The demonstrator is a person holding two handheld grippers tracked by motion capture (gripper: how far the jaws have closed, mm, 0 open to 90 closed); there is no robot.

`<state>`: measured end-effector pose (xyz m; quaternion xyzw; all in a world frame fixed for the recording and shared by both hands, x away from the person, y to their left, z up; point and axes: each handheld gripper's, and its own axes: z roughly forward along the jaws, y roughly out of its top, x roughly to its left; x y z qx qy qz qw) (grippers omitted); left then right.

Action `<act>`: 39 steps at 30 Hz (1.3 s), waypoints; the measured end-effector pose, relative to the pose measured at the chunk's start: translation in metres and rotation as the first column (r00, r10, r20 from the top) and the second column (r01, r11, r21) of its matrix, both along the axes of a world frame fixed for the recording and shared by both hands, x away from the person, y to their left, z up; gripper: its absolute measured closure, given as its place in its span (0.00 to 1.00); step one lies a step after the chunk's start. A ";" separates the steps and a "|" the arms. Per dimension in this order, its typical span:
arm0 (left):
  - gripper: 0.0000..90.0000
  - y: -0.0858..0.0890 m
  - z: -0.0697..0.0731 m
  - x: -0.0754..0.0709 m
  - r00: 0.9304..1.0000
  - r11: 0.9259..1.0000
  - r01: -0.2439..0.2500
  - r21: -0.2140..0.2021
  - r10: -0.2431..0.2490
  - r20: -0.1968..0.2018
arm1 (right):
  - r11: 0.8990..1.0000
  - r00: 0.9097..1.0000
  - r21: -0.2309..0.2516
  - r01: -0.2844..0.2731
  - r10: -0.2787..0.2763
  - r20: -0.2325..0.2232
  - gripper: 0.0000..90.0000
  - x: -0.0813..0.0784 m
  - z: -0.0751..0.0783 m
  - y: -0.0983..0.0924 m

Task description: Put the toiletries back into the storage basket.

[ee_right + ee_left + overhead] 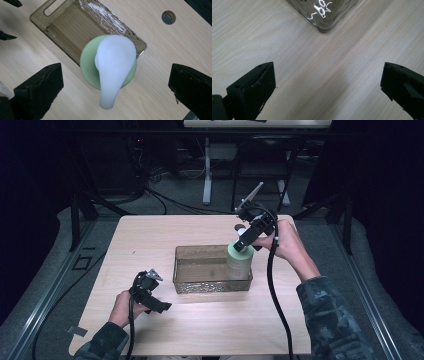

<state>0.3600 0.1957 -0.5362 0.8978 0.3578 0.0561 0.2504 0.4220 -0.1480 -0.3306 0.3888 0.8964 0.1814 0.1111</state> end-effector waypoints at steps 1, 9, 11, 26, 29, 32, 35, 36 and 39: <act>0.00 0.000 0.000 0.000 1.000 1.000 0.002 0.002 -0.002 0.000 | 1.000 1.000 0.006 0.002 -0.002 0.005 0.00 -0.003 -0.001 -0.002; 0.00 0.000 0.000 0.000 1.000 1.000 0.001 0.003 -0.001 0.001 | 0.998 0.999 0.055 0.014 -0.017 0.043 0.00 -0.024 -0.013 -0.023; 0.00 0.000 0.001 0.000 1.000 1.000 -0.001 0.003 0.001 0.001 | 0.998 0.999 0.059 0.019 -0.022 0.048 0.00 -0.029 -0.019 -0.029; 0.00 0.000 0.000 0.000 1.000 1.000 -0.002 0.005 0.002 0.001 | 0.992 0.997 0.115 0.048 -0.055 0.056 0.00 -0.057 -0.070 -0.057; 0.00 0.000 0.000 0.000 1.000 1.000 -0.003 0.005 0.003 -0.001 | 0.991 0.997 0.120 0.059 -0.065 0.049 0.00 -0.060 -0.081 -0.059; 0.00 0.000 0.000 0.000 1.000 1.000 -0.002 0.004 0.002 -0.001 | 0.990 0.997 0.130 0.062 -0.069 0.045 0.00 -0.063 -0.088 -0.062; 0.00 0.000 0.000 0.000 1.000 1.000 -0.004 0.006 0.004 -0.002 | 0.987 0.996 0.141 0.078 -0.084 0.035 0.00 -0.066 -0.102 -0.065; 0.00 0.000 0.000 0.000 1.000 1.000 -0.002 0.005 0.002 -0.003 | 0.986 0.996 0.146 0.077 -0.083 0.037 0.00 -0.067 -0.105 -0.067; 0.00 0.001 0.000 0.001 1.000 1.000 -0.004 0.005 0.004 -0.004 | 0.984 0.995 0.154 0.085 -0.091 0.035 0.00 -0.068 -0.112 -0.070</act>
